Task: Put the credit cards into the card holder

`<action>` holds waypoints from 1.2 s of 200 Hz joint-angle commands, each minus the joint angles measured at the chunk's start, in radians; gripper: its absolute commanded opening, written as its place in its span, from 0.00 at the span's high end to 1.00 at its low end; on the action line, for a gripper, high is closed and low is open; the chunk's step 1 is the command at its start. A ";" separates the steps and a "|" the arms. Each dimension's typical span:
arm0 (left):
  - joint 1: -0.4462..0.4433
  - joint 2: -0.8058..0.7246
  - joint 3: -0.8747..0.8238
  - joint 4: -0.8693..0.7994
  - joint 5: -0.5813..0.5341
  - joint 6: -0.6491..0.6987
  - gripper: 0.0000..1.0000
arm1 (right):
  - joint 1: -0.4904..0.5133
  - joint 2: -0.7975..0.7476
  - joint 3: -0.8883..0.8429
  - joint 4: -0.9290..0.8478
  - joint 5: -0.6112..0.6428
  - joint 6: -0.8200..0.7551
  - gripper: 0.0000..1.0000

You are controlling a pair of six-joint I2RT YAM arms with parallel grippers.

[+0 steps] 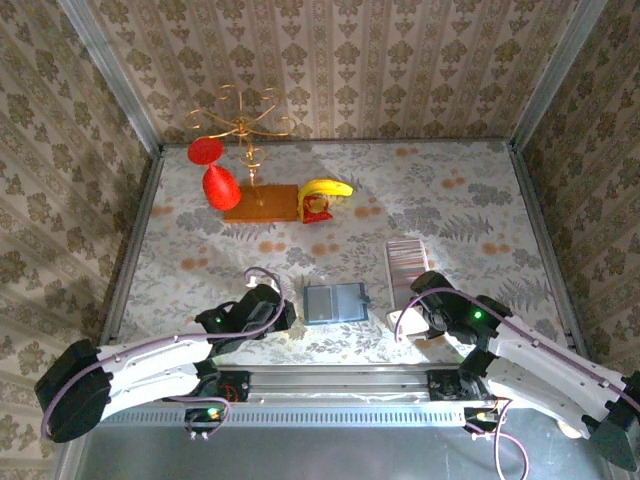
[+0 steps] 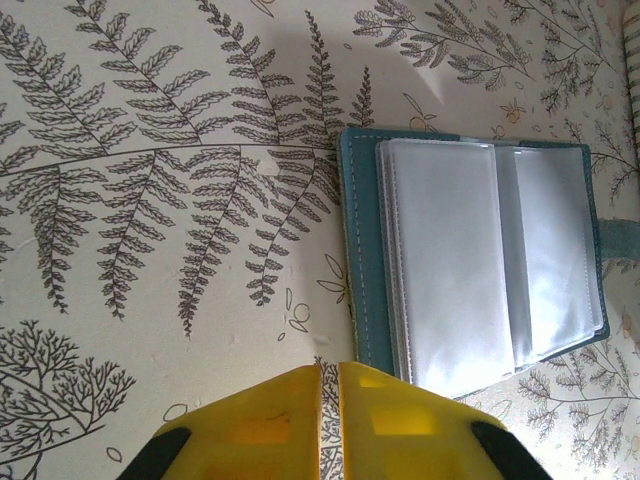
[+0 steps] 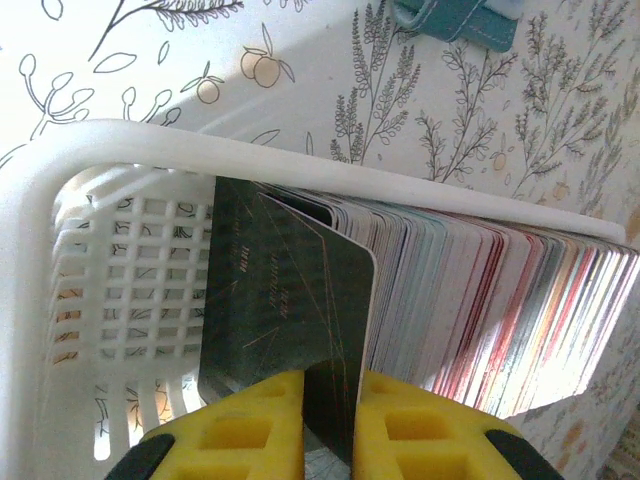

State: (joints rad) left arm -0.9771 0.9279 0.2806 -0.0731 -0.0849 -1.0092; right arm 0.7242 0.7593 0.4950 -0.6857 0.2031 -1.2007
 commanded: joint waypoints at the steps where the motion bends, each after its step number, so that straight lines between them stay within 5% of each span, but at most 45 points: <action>1: -0.011 0.002 0.023 0.005 0.006 0.008 0.87 | -0.002 -0.021 0.046 0.014 0.041 0.012 0.84; 80: -0.013 0.002 0.025 0.003 0.002 0.009 0.88 | -0.002 -0.049 0.103 -0.107 -0.016 0.069 0.91; 153: 0.004 -0.041 0.045 -0.036 0.014 0.027 0.89 | 0.001 -0.074 0.331 -0.391 -0.326 0.365 1.00; 199: 0.014 -0.064 0.049 -0.027 0.029 0.012 0.87 | 0.008 -0.047 0.384 0.031 -0.341 1.145 1.00; 223: 0.022 -0.036 0.060 -0.016 0.048 0.014 0.81 | 0.008 0.109 0.376 0.227 -0.390 1.645 1.00; 240: 0.036 0.002 0.073 -0.006 0.068 0.017 0.78 | 0.010 0.238 0.381 0.285 -0.447 1.856 1.00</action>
State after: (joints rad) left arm -0.9600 0.8917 0.3111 -0.0807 -0.0532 -1.0012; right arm 0.7265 0.8516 0.8707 -0.5938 -0.1478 0.1085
